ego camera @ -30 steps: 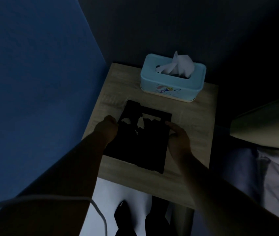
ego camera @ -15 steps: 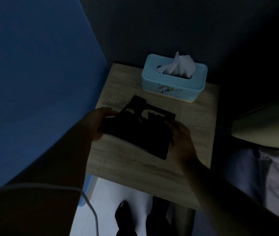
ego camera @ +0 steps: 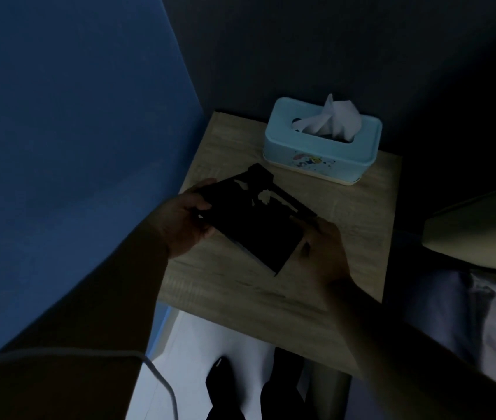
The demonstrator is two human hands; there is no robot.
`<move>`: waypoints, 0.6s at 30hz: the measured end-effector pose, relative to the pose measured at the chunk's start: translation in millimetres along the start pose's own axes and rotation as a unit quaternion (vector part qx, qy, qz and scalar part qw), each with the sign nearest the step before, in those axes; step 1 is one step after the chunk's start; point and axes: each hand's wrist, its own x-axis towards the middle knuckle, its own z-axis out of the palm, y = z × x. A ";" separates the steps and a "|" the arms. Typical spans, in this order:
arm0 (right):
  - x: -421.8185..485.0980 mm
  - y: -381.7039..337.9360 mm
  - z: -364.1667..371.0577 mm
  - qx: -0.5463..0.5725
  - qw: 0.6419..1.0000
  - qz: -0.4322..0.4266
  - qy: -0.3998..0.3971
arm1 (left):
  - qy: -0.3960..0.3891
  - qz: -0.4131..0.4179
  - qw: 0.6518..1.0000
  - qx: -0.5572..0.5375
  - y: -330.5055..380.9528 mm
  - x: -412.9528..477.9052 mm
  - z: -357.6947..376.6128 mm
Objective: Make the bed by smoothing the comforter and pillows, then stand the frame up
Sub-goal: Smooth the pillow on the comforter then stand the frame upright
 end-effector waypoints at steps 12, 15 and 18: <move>79.0 -49.6 -4.4 0.107 0.969 0.166 -0.150 | -0.004 -0.007 1.000 0.030 -8.9 -6.1 -8.8; 85.9 -50.0 0.3 0.148 0.951 0.228 -0.145 | -0.014 -0.010 0.999 0.028 -9.9 -7.0 -10.3; 86.0 -46.4 2.4 0.244 0.915 0.296 -0.128 | 0.002 -0.016 0.998 0.056 -9.5 -8.5 -8.5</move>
